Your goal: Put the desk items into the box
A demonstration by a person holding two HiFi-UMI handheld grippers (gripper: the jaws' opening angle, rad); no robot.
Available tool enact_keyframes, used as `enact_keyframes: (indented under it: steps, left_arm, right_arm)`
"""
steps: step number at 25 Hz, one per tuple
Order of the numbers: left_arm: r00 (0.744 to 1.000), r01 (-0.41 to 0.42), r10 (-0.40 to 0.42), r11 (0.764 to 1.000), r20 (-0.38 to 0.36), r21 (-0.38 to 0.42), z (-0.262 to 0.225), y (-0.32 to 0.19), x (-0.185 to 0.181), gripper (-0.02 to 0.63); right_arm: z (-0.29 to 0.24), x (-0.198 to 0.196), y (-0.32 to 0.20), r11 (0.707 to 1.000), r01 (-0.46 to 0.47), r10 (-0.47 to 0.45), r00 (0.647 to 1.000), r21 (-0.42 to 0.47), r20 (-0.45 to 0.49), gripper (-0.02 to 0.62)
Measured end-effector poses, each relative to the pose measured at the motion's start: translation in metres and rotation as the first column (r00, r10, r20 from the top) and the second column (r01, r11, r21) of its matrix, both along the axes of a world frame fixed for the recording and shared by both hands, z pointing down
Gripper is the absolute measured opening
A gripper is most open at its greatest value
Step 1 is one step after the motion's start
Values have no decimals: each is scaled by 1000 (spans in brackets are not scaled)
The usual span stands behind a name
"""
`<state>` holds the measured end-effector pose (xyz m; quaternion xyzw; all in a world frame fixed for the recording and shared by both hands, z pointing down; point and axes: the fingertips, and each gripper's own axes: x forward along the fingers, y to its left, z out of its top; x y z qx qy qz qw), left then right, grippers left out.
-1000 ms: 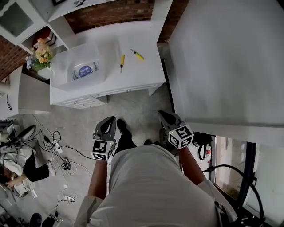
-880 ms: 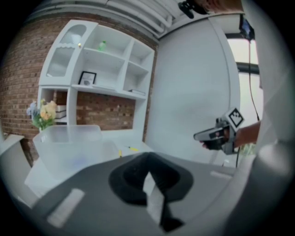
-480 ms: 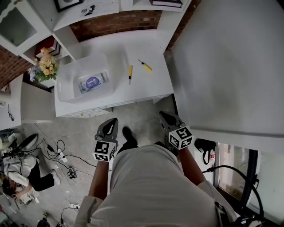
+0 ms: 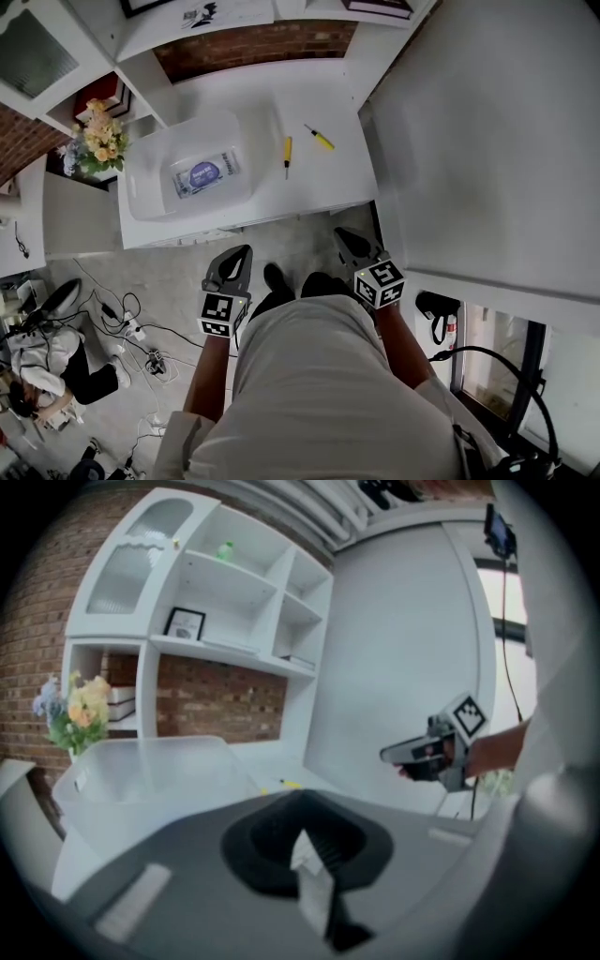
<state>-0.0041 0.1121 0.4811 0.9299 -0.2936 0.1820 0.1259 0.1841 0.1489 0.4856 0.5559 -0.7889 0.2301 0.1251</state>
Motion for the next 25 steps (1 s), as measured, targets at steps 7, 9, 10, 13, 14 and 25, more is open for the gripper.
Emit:
enact_keyframes:
  steps: [7, 9, 10, 13, 14, 25]
  left_arm:
    - [998, 55, -55, 998, 0, -23, 5, -13, -1, 3]
    - [996, 84, -84, 996, 2, -15, 6, -20, 0, 3]
    - [995, 103, -103, 995, 2, -8, 5, -23, 2, 3]
    - [985, 173, -173, 985, -1, 7, 5, -32, 5, 3]
    - [981, 196, -196, 981, -1, 9, 4, -35, 5, 3]
    - [937, 350, -350, 936, 10, -18, 11, -61, 26, 3]
  right_arm:
    - [2, 7, -30, 999, 48, -48, 999, -11, -8, 3]
    - [6, 14, -42, 998, 68, -68, 998, -13, -7, 3]
    - [9, 18, -48, 997, 82, -82, 997, -14, -8, 3]
    - [15, 28, -64, 990, 137, -137, 990, -16, -14, 3]
    - [16, 31, -70, 988, 153, -154, 988, -17, -15, 3]
    - [40, 57, -132, 960, 274, -274, 962, -58, 8, 3]
